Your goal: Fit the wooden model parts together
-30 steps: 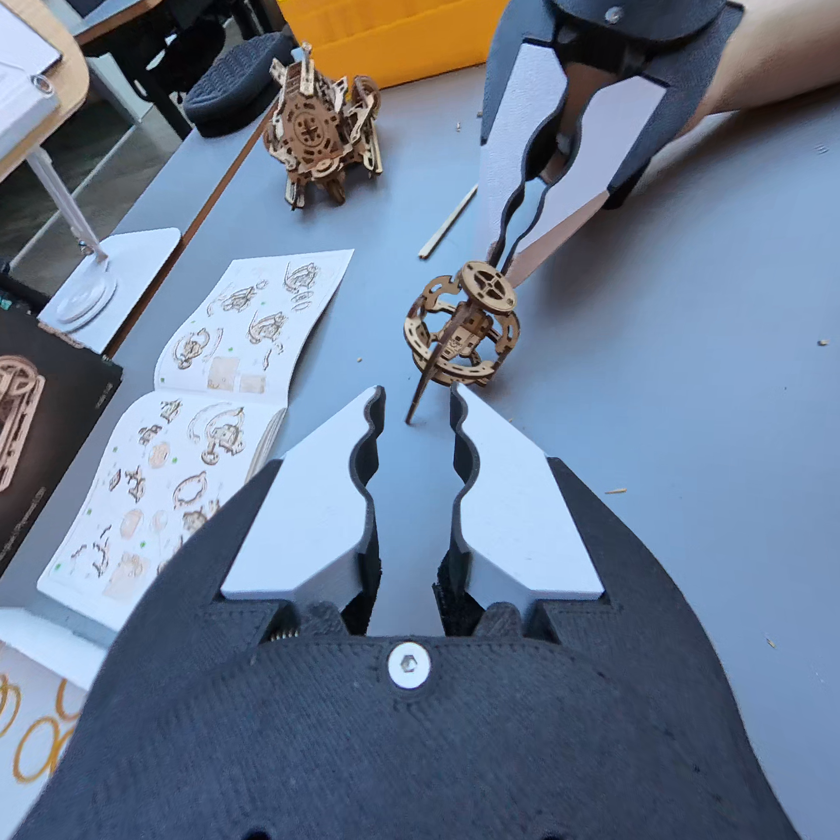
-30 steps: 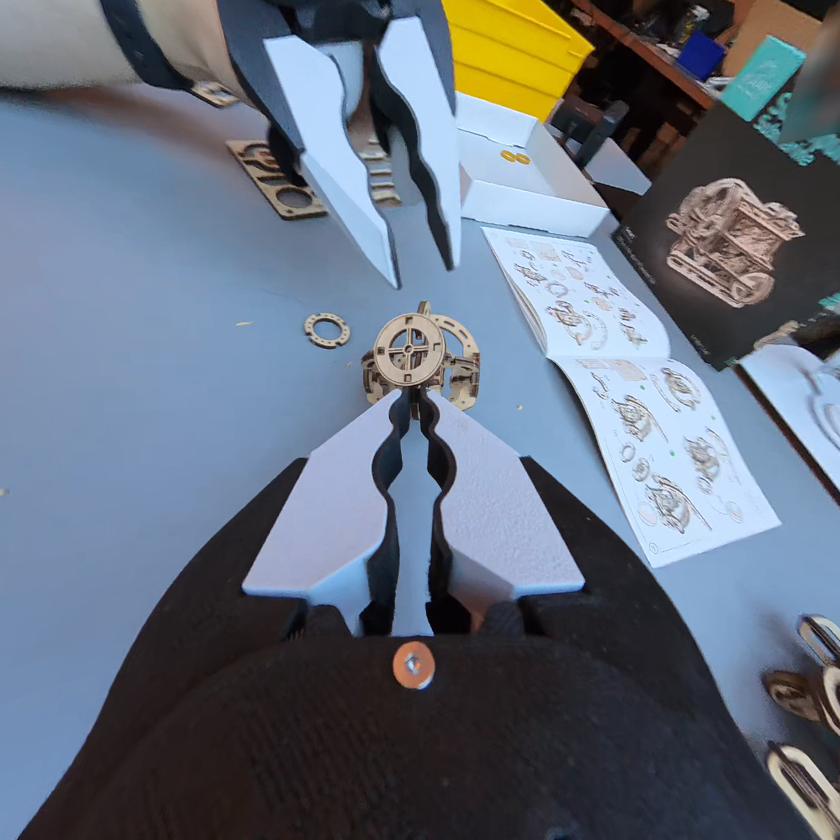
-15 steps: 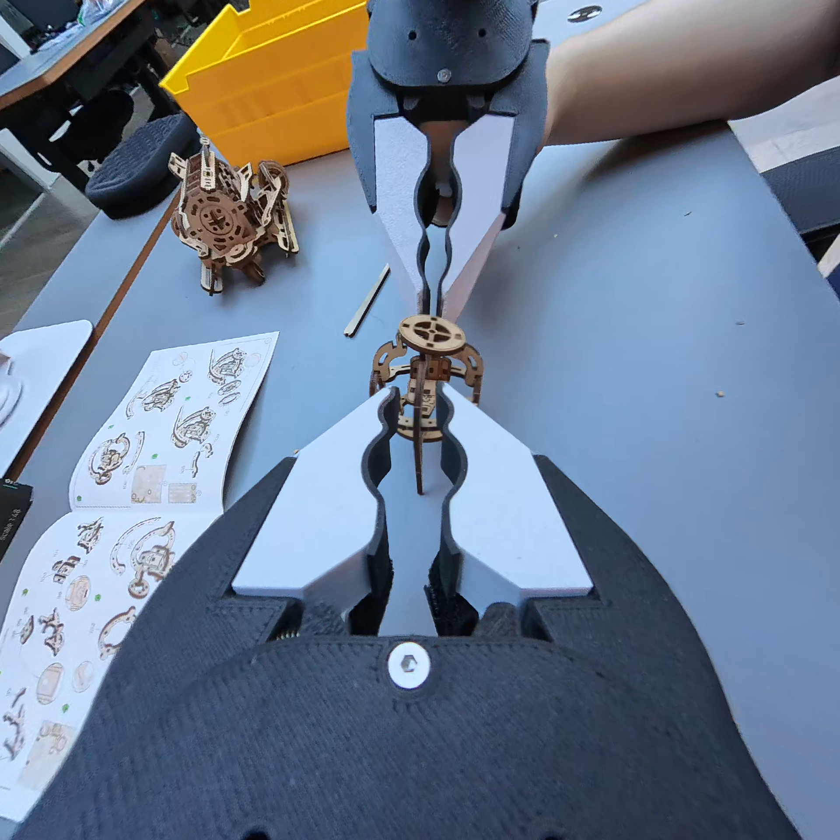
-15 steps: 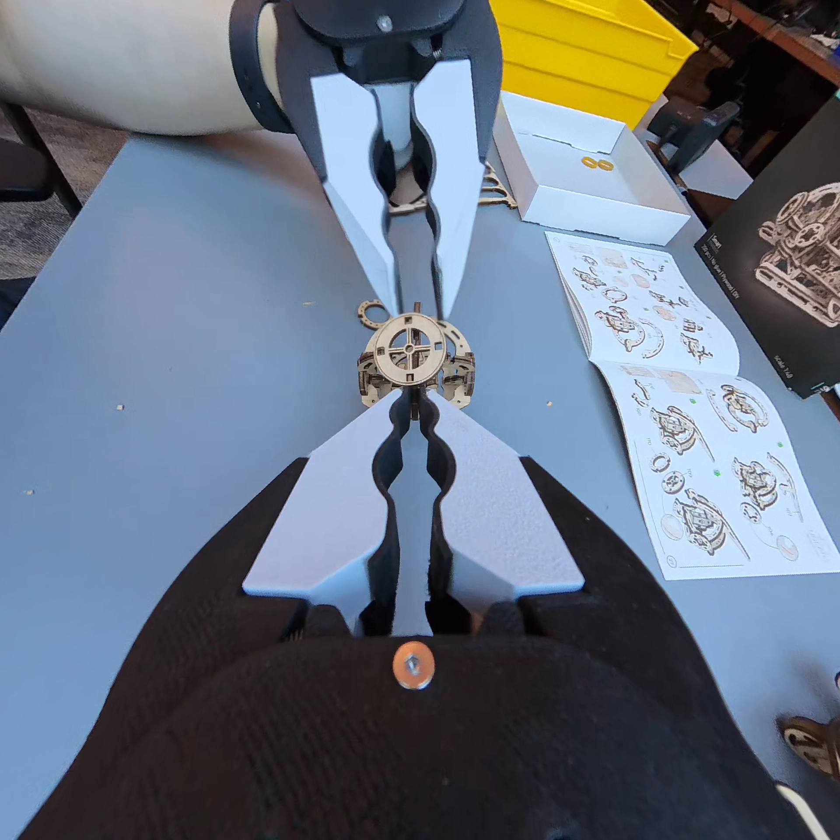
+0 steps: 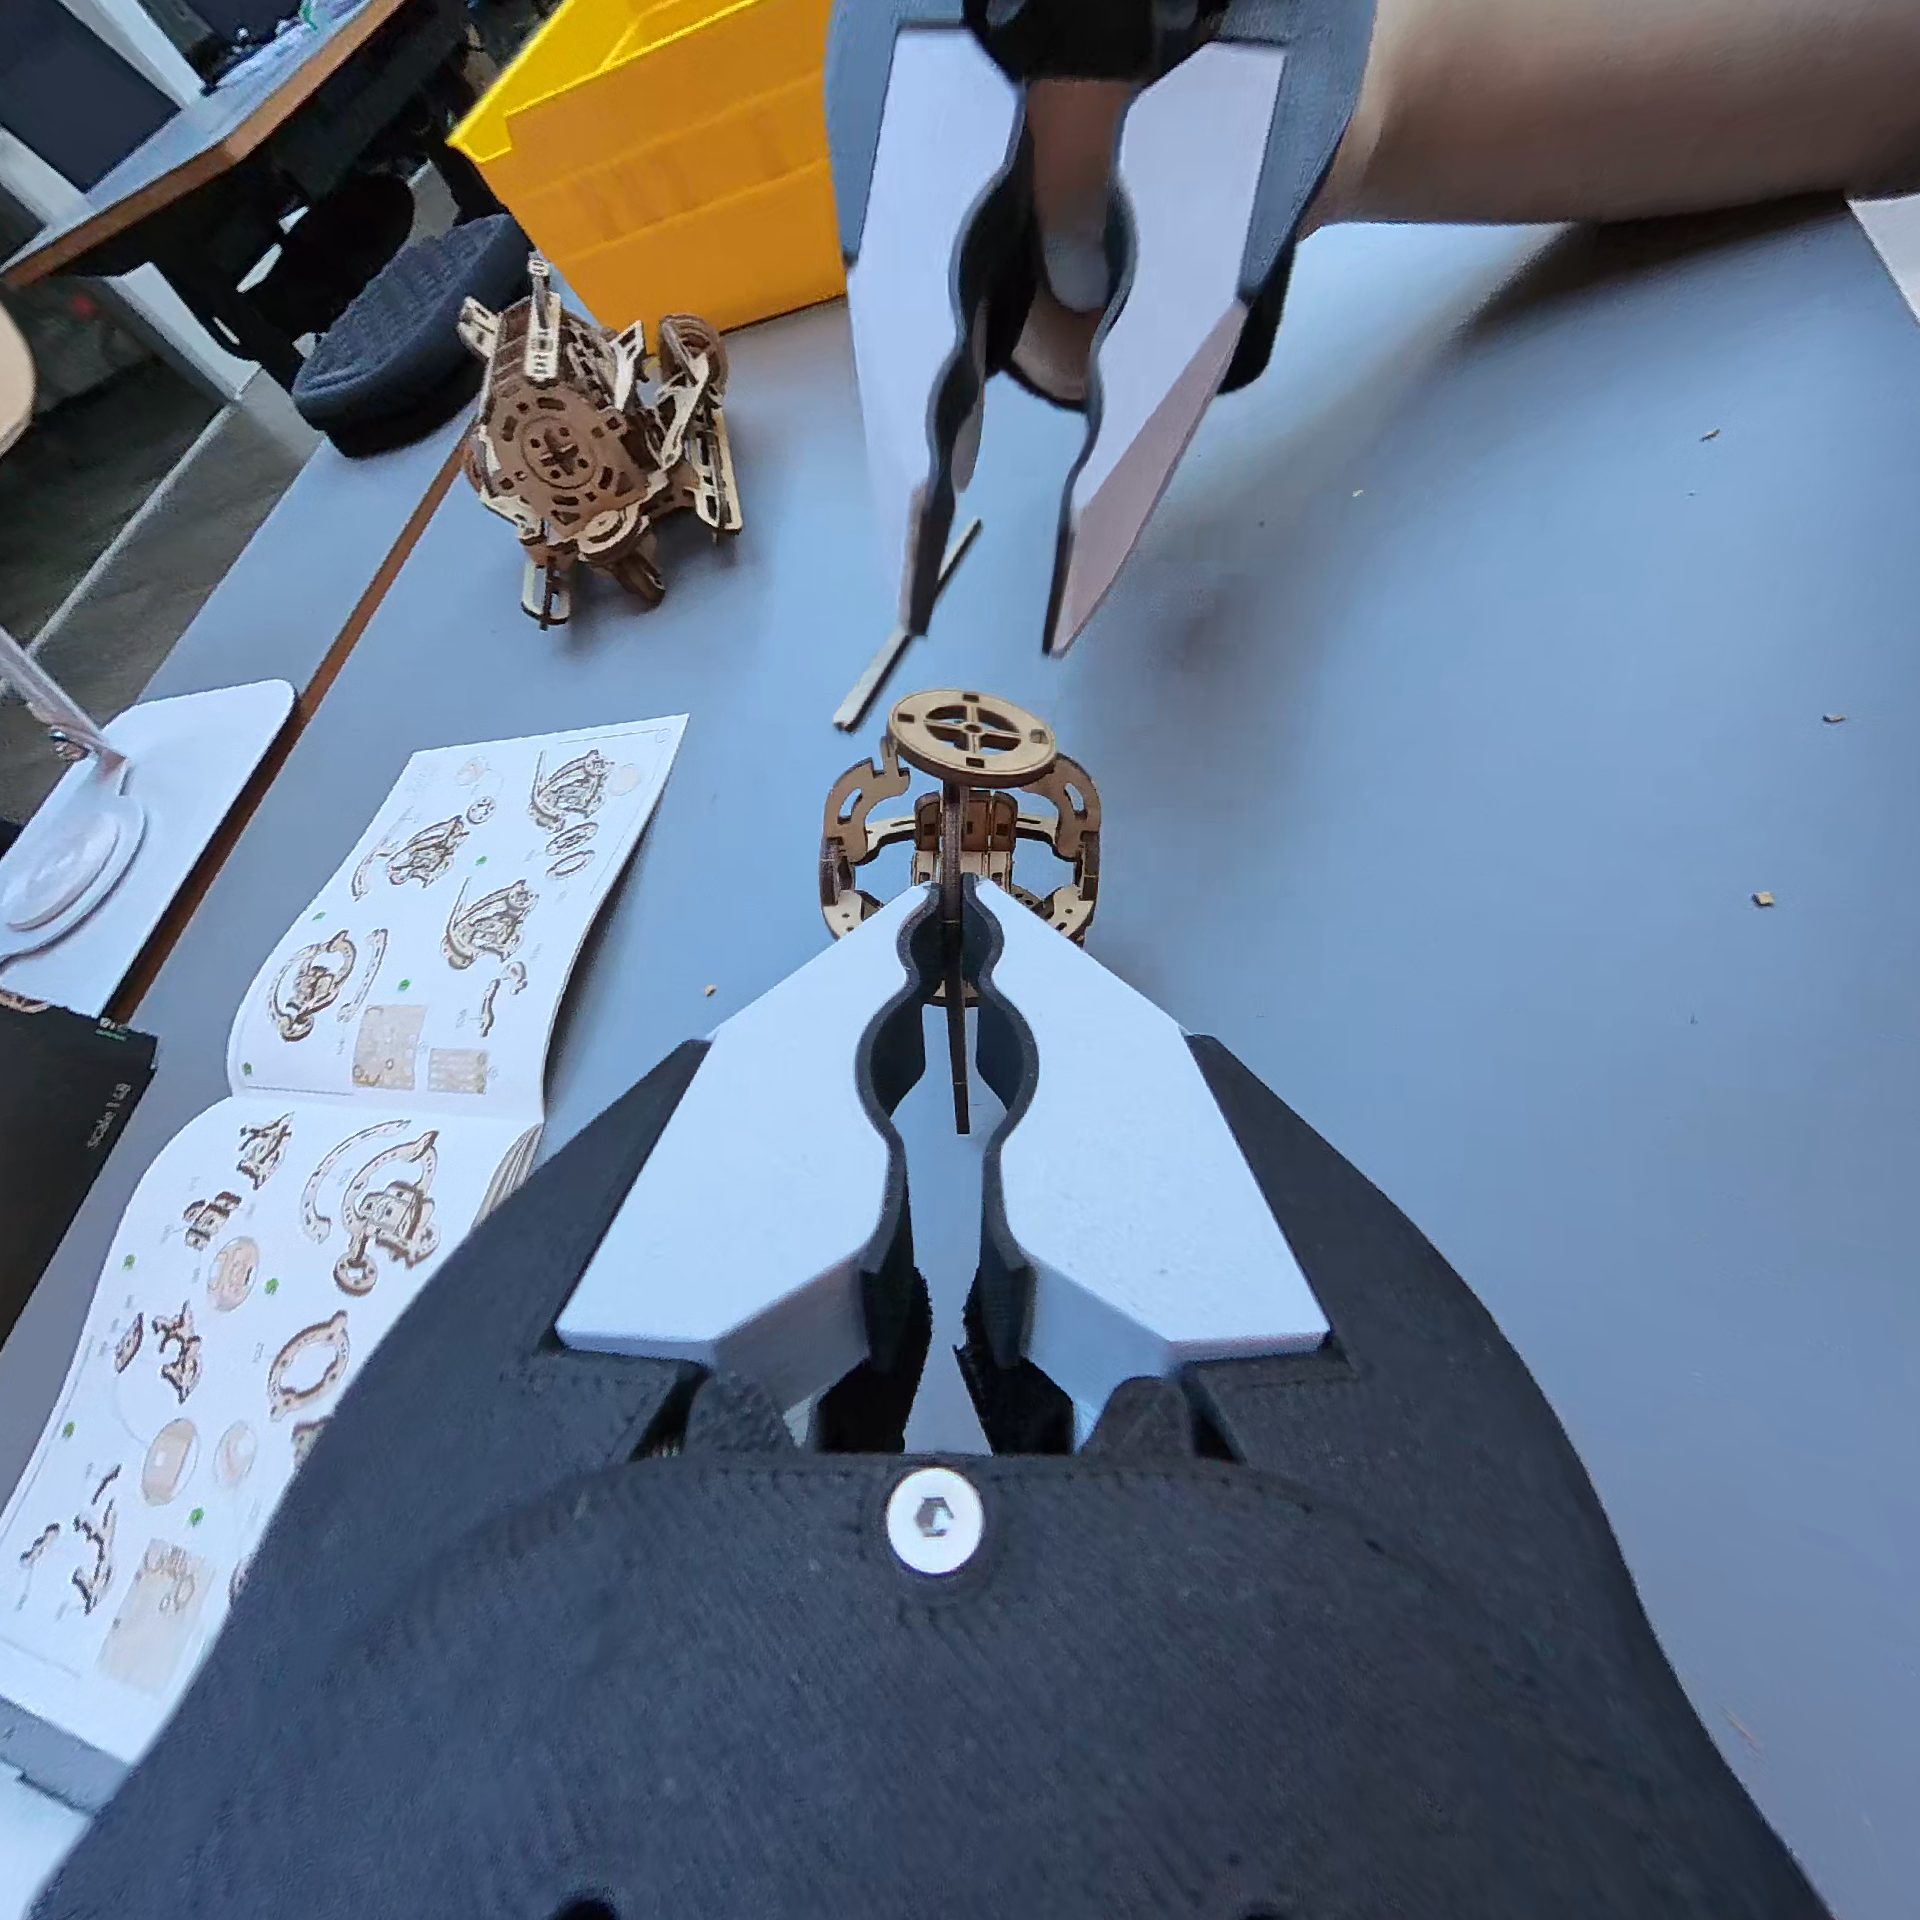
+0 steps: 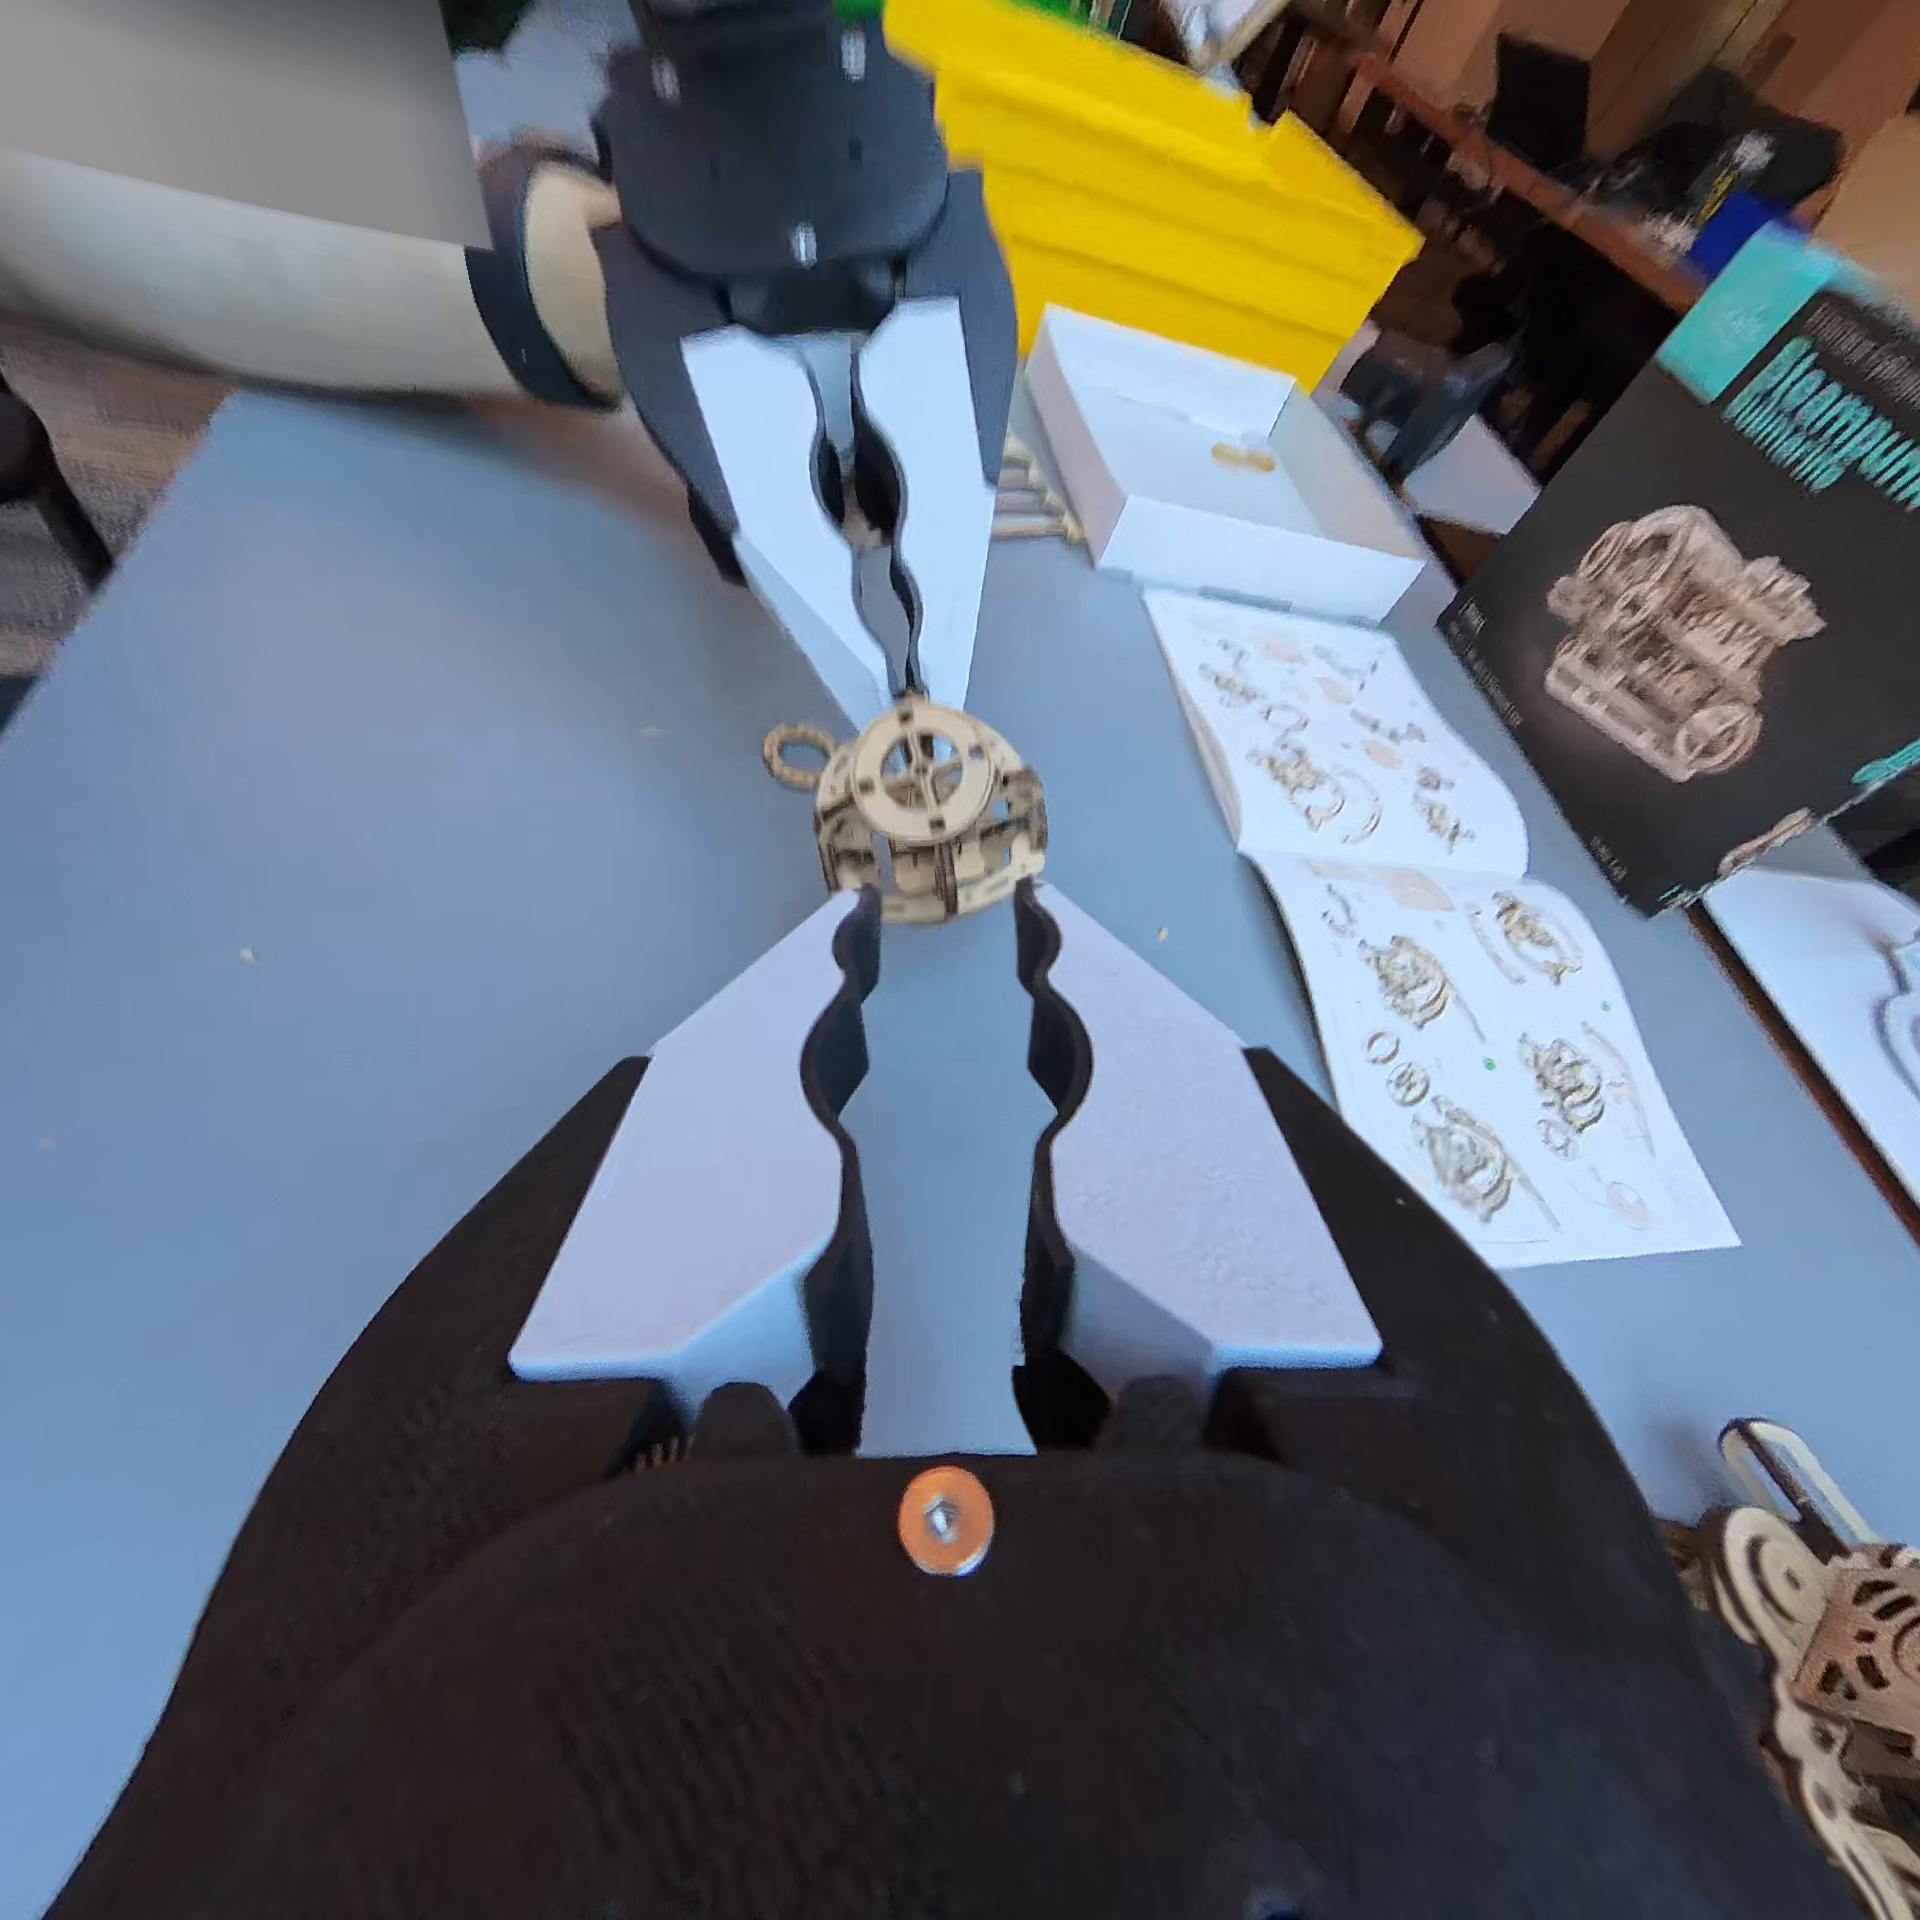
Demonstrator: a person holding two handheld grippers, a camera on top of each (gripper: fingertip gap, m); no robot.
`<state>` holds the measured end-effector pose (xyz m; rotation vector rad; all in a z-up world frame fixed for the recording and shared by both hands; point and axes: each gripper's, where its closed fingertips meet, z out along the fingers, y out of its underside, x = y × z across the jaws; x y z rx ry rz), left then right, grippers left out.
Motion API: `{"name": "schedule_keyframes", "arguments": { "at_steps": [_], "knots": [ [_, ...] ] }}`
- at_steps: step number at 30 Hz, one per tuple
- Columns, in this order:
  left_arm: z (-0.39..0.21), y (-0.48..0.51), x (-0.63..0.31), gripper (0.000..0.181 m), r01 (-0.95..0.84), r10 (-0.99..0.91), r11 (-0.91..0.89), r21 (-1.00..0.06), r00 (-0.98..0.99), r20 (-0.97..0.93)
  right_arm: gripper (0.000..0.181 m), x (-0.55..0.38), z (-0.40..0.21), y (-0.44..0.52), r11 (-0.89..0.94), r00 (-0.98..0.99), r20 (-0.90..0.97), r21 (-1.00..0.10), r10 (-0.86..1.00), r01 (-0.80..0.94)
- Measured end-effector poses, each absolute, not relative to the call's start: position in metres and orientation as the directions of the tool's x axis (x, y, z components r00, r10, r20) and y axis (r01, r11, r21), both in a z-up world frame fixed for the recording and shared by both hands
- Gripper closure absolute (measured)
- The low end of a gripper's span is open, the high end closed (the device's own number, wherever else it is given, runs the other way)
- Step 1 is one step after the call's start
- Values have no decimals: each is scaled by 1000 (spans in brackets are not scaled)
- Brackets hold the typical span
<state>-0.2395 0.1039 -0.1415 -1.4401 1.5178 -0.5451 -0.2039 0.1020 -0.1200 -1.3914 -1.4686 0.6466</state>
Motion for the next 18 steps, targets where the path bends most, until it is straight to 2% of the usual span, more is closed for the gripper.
{"name": "schedule_keyframes", "arguments": {
  "at_steps": [2,5,12,18],
  "knots": [
    [-140,104,-240,181,-521,-933,208,-828,149,-327,149,-209,-99,95,228,141,296,-902,945,366],
    [-137,102,-237,181,-541,-915,233,-808,160,-370,144,-223,-90,89,309,146,388,-869,910,386],
    [-134,93,-230,181,-555,-902,252,-793,161,-400,152,-232,-105,87,415,117,524,-774,843,478],
    [-130,94,-231,181,-539,-905,237,-808,180,-386,153,-233,-103,87,404,130,518,-780,846,477]
  ]
}}
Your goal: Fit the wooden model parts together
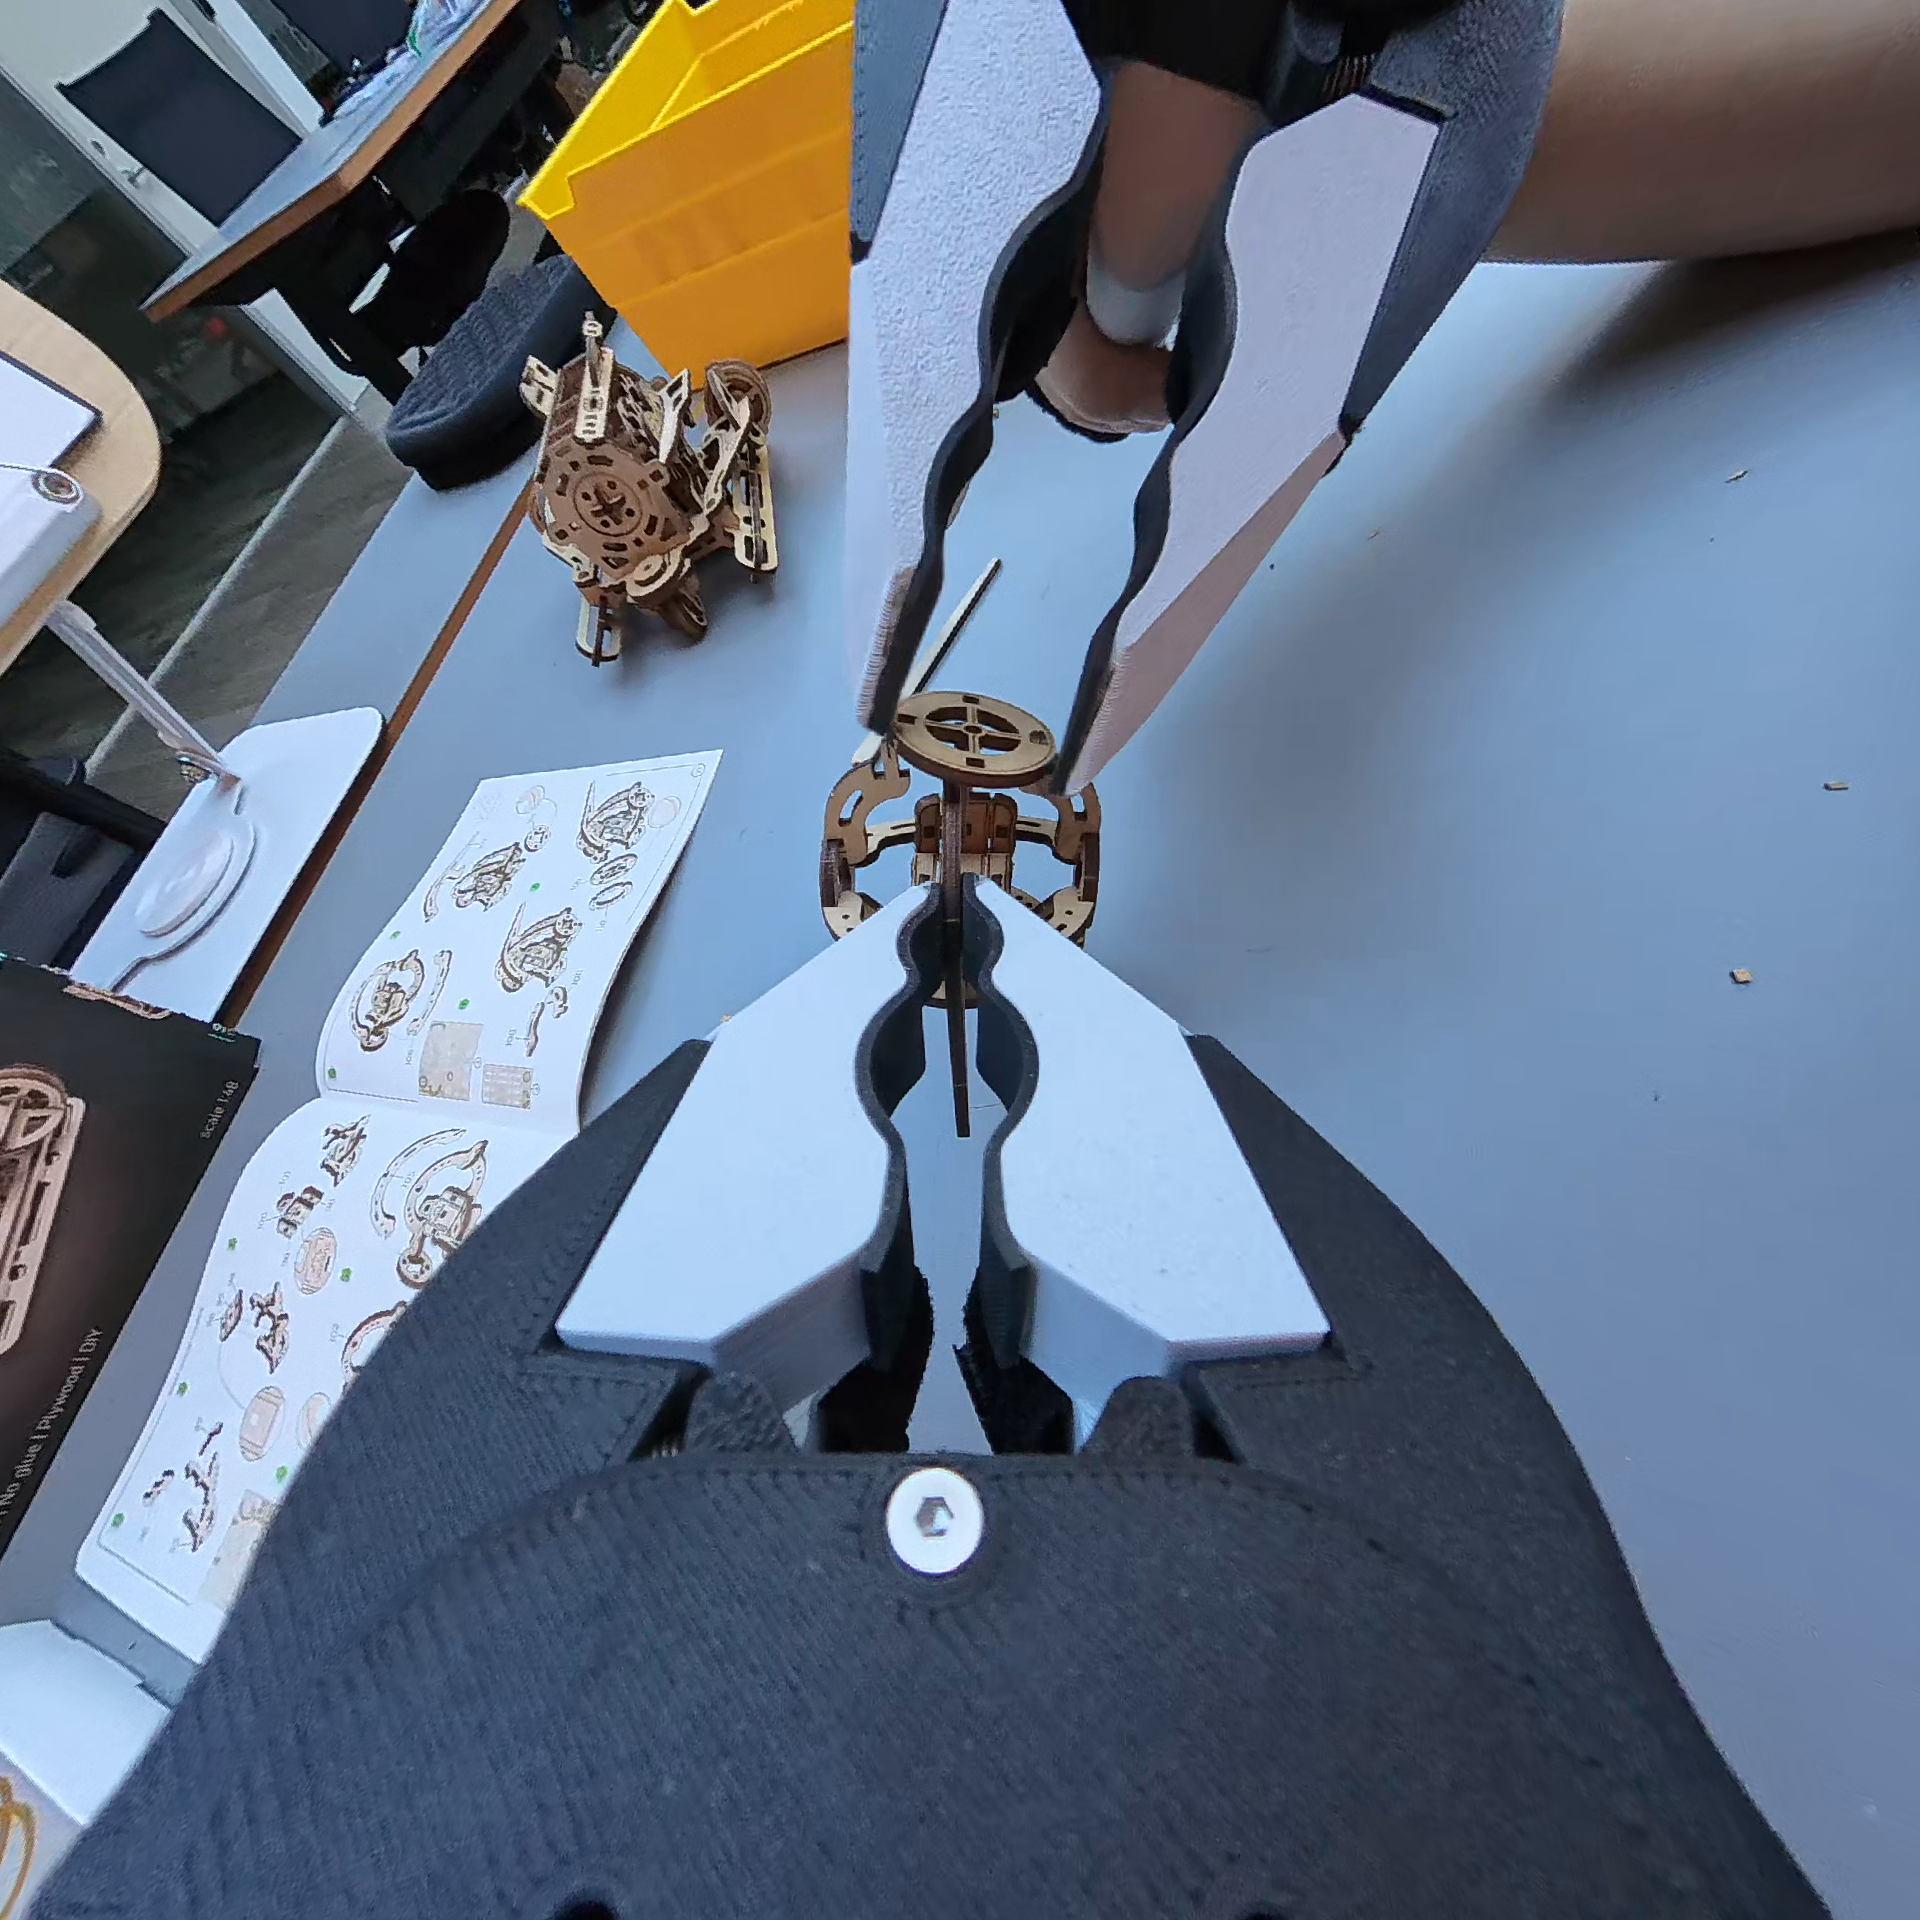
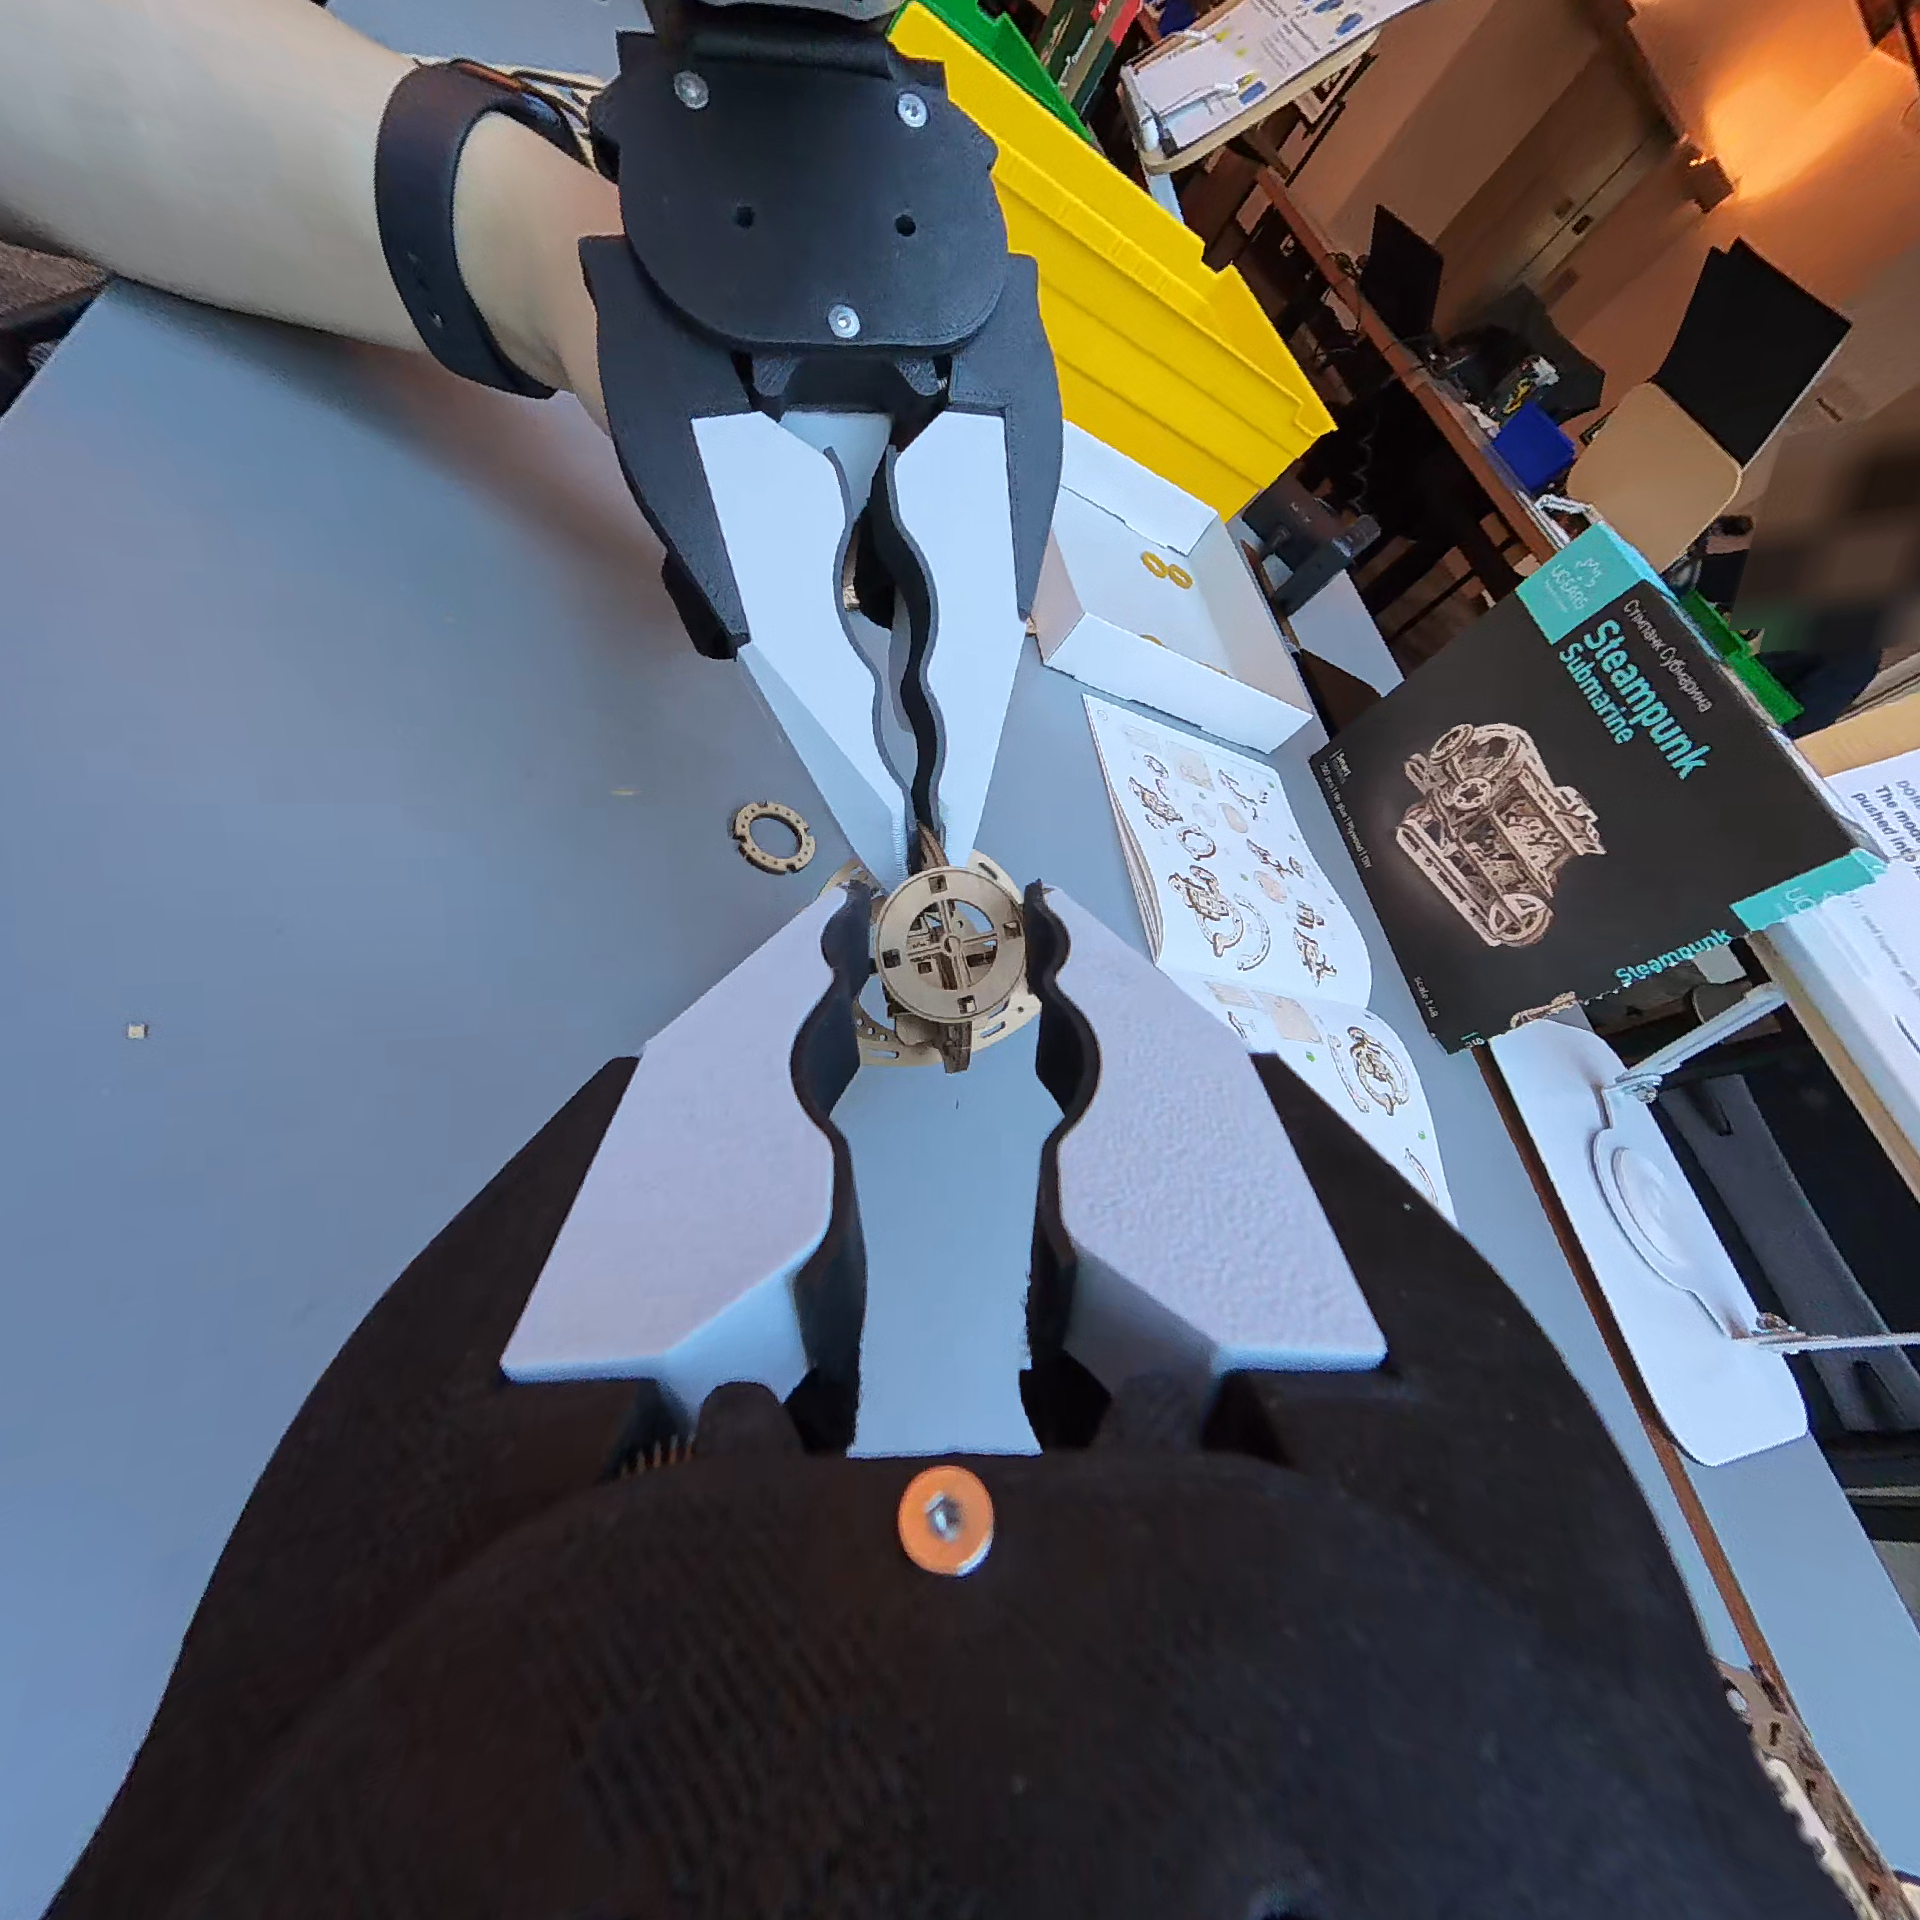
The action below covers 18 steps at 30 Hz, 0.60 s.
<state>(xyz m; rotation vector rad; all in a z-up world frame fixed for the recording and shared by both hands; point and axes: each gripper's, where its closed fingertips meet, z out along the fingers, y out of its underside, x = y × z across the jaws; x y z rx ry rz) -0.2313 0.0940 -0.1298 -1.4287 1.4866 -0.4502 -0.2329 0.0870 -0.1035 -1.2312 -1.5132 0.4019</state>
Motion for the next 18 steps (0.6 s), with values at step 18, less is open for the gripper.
{"name": "schedule_keyframes", "arguments": {
  "at_steps": [18],
  "knots": [
    [-126,94,-231,181,-542,-858,323,-776,179,-482,155,-232,-102,89,327,172,446,-823,878,464]
  ]
}}
